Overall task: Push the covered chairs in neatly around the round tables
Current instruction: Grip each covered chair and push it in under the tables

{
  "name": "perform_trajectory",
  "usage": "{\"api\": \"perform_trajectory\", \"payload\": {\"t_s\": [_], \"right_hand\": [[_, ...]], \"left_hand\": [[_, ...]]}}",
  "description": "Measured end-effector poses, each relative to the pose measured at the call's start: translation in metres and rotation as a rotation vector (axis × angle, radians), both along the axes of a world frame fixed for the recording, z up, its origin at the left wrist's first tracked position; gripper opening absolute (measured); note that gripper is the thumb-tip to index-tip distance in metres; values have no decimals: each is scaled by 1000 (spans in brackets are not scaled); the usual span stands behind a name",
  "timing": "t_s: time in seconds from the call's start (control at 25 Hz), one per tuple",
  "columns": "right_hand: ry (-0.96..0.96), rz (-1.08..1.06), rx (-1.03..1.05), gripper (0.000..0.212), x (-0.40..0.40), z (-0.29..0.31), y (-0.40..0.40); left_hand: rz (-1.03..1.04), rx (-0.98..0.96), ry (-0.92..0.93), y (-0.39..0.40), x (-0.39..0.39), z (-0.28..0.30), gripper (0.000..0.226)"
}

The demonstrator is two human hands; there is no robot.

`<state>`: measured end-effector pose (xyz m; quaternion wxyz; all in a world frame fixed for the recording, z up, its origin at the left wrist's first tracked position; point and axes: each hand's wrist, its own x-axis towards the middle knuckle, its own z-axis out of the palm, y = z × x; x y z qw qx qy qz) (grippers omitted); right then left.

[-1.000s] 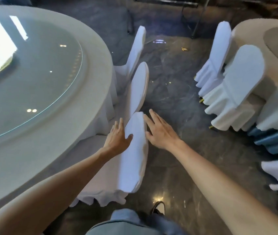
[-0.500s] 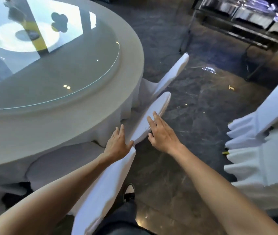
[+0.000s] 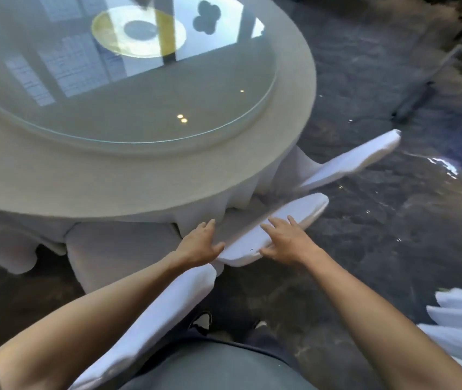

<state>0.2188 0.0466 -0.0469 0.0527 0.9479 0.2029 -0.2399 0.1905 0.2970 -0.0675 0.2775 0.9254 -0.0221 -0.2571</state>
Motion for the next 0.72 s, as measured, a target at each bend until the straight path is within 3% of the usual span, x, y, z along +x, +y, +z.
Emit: {"api": "perform_trajectory", "payload": {"t_s": [0.16, 0.36, 0.44, 0.56, 0.72], "right_hand": [[96, 352, -131, 48, 31, -17, -10], [147, 508, -80, 46, 59, -21, -28], [144, 570, -44, 42, 64, -22, -31], [135, 616, 7, 35, 64, -23, -32], [42, 673, 12, 27, 59, -16, -32]], "left_hand": [[130, 92, 142, -13, -13, -13, 63], [379, 159, 333, -41, -54, -17, 77], [488, 254, 334, -50, -70, -16, 68], [434, 521, 288, -58, -90, -10, 45], [391, 665, 230, -53, -98, -3, 29]]}}
